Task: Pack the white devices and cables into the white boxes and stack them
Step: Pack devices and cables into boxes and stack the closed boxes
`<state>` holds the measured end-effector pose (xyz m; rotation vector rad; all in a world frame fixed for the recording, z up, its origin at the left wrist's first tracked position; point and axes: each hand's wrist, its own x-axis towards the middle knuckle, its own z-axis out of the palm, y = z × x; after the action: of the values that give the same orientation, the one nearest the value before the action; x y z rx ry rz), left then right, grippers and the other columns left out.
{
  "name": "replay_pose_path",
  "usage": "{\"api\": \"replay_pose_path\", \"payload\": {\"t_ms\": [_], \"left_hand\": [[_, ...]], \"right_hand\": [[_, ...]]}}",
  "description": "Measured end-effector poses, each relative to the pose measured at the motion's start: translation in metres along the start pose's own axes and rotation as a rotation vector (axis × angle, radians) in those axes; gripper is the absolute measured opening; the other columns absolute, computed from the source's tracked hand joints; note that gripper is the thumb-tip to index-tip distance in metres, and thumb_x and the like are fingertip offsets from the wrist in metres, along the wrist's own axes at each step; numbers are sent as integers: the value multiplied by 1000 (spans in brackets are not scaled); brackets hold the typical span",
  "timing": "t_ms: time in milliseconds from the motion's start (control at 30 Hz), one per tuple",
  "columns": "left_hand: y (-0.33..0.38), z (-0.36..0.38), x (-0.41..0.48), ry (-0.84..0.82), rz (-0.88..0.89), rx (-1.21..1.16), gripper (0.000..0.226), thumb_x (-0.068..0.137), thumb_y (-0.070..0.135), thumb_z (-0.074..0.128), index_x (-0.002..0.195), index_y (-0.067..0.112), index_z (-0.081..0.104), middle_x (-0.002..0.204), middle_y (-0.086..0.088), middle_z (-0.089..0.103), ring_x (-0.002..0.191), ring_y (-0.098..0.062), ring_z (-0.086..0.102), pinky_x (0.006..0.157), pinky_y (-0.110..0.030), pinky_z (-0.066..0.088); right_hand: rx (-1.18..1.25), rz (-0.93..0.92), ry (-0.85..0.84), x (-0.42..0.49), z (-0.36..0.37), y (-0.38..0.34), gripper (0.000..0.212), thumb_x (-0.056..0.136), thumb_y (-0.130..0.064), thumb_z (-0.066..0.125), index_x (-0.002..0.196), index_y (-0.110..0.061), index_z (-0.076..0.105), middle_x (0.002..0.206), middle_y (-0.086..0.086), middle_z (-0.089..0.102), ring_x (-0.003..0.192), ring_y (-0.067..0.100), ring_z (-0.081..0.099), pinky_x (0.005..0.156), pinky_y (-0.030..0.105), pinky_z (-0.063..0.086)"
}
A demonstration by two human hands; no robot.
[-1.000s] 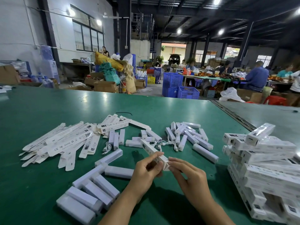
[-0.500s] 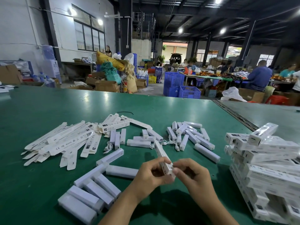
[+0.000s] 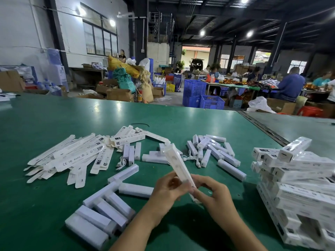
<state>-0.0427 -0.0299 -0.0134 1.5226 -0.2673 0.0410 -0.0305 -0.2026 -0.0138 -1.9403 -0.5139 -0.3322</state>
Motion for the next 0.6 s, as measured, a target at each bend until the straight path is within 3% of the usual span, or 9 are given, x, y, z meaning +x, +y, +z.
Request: {"api": "replay_pose_path", "payload": {"t_ms": [100,167,233,300,400,500,567,600], "left_hand": [[-4,8,6,253,-5,15,15,74,37,77,88,33,75,82,2,75,75,-9,67,66,-16,48],[-5,6,10,427,41,-48,6,79,33,79,84,33,75,76,3,74,67,-6,63,63,-16,47],[-4,-2,13,559,92,-100,9,86,28,77,78,31,75,69,3,71,61,-5,60,60,-17,47],[-4,-9,16,693,101,-156,15,90,23,72,75,21,73,69,4,73,60,-5,64,59,-16,50],[-2,-16,19,850,113,-240,17,93,20,67,77,13,68,65,4,73,57,-5,66,55,-16,52],[2,-18,19,906,136,-331,11,94,19,66,85,13,65,63,3,73,55,-7,68,51,-16,52],[3,-19,19,914,137,-388,10,94,19,67,88,12,62,64,1,73,56,-10,70,51,-16,52],[2,-19,20,919,136,-394,11,94,18,66,88,12,61,64,1,73,55,-10,70,51,-16,52]], "right_hand": [[232,114,-139,4,6,3,45,73,-2,80,111,-24,71,101,-3,74,96,13,69,86,24,53],[212,176,-207,7,15,7,48,73,-2,76,114,-26,66,105,-5,72,100,11,66,86,21,52],[-57,183,-190,11,28,14,43,79,-11,75,117,-25,62,106,-12,68,99,11,63,92,24,50],[-322,124,-234,14,43,16,55,81,-32,73,131,-23,53,115,-14,57,105,9,53,94,20,41],[-388,163,-270,21,64,12,74,76,-53,68,141,-30,39,122,-9,55,112,14,46,90,25,38],[-607,103,-371,25,82,8,81,73,-71,46,141,-27,39,137,-3,50,123,22,41,96,36,37],[-693,-40,-464,24,93,2,65,83,-57,45,142,-31,42,143,-5,48,126,23,39,95,39,36],[-666,-89,-477,24,98,0,49,86,-44,49,133,-29,51,135,-3,56,121,25,44,88,38,37]]}}
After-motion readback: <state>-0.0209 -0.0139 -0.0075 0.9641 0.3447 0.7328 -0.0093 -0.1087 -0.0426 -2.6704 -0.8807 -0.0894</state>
